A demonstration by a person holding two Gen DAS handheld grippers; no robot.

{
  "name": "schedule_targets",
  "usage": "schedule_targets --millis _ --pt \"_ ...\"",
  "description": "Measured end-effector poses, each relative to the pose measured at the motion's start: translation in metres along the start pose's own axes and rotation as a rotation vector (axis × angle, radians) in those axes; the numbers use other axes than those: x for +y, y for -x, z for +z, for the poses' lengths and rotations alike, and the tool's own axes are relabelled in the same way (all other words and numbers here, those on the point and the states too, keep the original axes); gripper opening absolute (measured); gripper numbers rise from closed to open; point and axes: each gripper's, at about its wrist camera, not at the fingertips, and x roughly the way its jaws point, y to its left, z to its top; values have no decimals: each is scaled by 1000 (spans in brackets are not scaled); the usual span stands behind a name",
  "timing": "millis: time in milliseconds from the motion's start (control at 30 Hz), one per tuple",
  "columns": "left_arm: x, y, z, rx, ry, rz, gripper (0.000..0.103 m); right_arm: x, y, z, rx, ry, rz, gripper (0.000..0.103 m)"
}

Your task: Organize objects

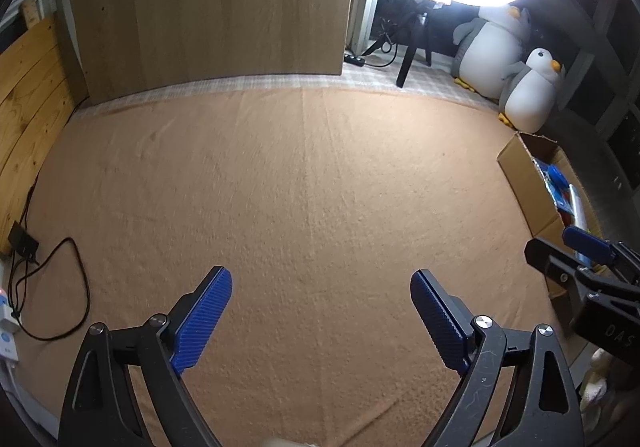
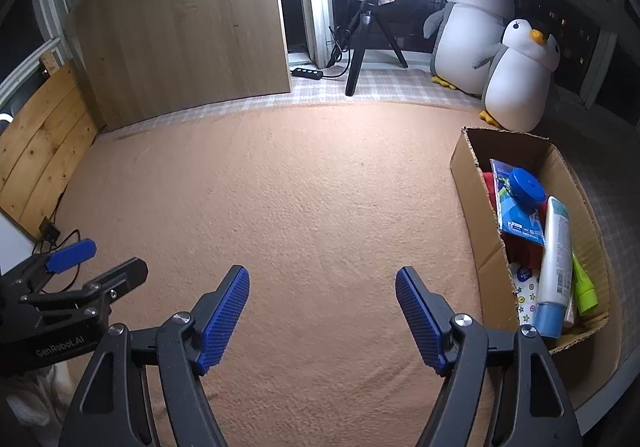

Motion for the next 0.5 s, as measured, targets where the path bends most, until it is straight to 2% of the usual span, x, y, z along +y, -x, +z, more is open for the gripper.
schedule_targets --millis 500 --pt "5 3 -4 2 24 11 93 3 2 -6 0 13 -13 73"
